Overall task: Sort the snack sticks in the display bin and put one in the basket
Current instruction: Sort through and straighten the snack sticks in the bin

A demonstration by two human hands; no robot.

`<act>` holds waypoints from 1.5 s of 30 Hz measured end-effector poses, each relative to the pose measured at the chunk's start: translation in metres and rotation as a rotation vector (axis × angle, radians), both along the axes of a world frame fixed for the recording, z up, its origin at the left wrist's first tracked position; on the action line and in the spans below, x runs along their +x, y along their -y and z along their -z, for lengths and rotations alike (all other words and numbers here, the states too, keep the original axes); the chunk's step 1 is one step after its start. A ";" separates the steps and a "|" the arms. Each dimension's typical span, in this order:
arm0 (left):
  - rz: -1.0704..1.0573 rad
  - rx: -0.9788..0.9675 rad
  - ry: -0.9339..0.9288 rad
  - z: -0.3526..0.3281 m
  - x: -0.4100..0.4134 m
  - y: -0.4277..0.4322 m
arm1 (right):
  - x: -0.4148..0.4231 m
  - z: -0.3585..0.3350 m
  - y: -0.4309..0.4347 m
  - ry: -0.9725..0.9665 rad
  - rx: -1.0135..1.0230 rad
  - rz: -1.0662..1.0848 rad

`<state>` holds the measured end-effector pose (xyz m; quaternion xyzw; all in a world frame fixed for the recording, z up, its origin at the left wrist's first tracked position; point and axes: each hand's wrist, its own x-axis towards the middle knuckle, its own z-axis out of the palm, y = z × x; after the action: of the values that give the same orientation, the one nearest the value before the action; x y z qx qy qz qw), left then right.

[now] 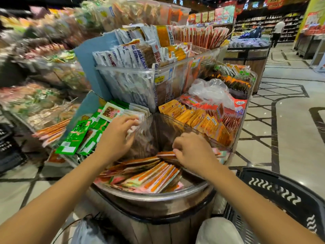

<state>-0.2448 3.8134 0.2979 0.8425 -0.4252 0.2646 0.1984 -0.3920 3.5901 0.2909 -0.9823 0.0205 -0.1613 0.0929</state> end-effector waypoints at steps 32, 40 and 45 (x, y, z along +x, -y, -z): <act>-0.032 -0.065 -0.177 0.036 0.012 -0.024 | 0.060 0.034 -0.075 -0.118 0.054 -0.452; -0.047 -0.057 -0.191 0.034 0.010 -0.023 | 0.053 0.019 -0.064 0.028 0.618 -0.404; -0.054 -0.056 -0.209 0.032 0.008 -0.022 | 0.042 -0.011 -0.044 0.246 0.802 -0.335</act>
<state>-0.2368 3.8358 0.2657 0.8708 -0.3717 0.1923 0.2580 -0.3502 3.6340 0.3022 -0.8319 -0.0891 -0.2388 0.4929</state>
